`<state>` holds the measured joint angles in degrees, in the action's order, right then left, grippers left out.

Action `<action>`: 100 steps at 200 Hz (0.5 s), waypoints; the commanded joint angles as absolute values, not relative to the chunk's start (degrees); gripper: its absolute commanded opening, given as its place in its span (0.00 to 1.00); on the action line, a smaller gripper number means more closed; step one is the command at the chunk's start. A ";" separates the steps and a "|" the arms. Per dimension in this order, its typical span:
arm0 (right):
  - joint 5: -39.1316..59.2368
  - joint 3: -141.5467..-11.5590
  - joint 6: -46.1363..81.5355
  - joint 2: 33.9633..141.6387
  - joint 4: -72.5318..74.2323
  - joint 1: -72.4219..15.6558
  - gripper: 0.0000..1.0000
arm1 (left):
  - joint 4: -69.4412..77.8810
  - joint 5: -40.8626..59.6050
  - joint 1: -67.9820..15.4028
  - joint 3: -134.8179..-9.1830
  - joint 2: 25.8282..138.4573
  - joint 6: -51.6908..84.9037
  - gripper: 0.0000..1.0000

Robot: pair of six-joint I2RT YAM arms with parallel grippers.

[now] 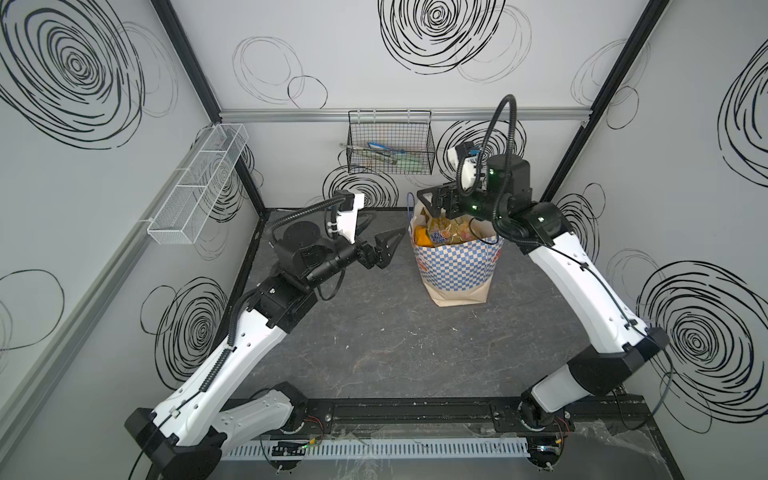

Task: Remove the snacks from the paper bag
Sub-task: 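Raise the right gripper over the bag while the left gripper approaches its side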

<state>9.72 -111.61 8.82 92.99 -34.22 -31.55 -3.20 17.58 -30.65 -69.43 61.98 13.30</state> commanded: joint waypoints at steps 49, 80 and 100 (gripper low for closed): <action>1.89 -130.17 5.17 114.97 -50.87 -26.51 0.75 | -1.88 28.92 -23.07 -65.35 60.96 6.71 0.96; 0.29 -132.98 5.03 121.01 -51.18 -26.29 0.75 | -2.45 32.62 -22.67 -63.16 61.31 5.60 0.96; -0.15 -132.83 5.92 123.27 -50.09 -26.02 0.75 | -2.12 33.22 -22.73 -62.99 61.35 5.69 0.96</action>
